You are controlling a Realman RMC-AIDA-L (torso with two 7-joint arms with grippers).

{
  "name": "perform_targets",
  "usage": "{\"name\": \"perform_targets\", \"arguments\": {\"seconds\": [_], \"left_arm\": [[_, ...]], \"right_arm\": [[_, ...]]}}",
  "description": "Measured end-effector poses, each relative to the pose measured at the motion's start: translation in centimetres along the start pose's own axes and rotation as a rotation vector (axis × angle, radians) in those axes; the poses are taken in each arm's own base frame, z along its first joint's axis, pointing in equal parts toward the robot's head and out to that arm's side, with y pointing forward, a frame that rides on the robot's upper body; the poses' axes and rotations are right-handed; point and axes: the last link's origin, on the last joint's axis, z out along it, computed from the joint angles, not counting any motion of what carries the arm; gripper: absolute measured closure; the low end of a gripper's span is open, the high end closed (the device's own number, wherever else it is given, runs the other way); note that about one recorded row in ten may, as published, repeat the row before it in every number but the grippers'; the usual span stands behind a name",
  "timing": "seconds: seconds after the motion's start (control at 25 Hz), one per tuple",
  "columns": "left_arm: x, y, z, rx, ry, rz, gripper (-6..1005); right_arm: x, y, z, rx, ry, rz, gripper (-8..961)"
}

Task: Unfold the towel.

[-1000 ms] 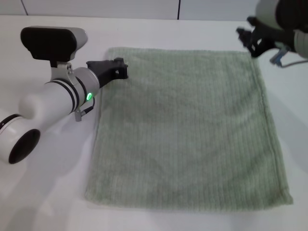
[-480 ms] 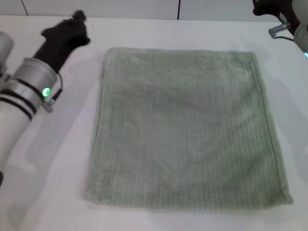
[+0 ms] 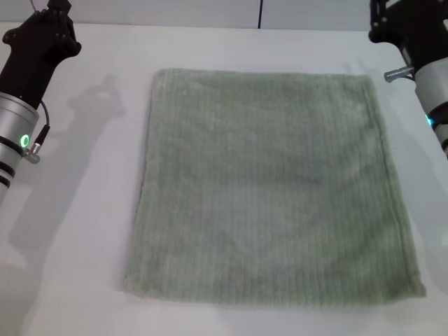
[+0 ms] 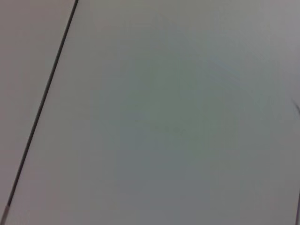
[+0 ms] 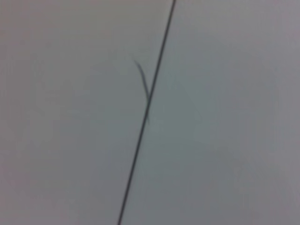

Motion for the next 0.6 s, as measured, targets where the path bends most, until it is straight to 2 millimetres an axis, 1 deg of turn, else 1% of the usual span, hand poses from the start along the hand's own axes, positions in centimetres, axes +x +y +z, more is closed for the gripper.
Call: {"name": "perform_targets", "arguments": {"seconds": [0.08,0.28,0.32,0.4,0.52,0.6], "left_arm": [[0.0,0.0,0.0,-0.001,0.002,0.018,1000],[0.0,0.1,0.1,-0.008,0.0,0.042,1000],[0.0,0.1,0.1,-0.007,0.0,0.044,1000],[-0.1,0.0,0.3,-0.006,-0.003,0.047,902],[-0.1,0.1,0.4,-0.006,-0.007,0.056,806],[-0.1,0.1,0.5,-0.006,-0.007,0.063,741]], "right_arm": [[0.4,-0.1,0.3,-0.013,-0.004,0.026,723],[1.1,-1.3,1.4,-0.033,0.0,0.187,722],[1.2,-1.5,1.5,-0.035,0.0,0.204,706],[1.2,-1.9,1.7,-0.031,-0.007,0.217,673],[0.9,-2.3,1.5,-0.019,-0.033,0.207,624],[1.0,-2.7,1.3,-0.005,-0.041,0.19,545]]}}
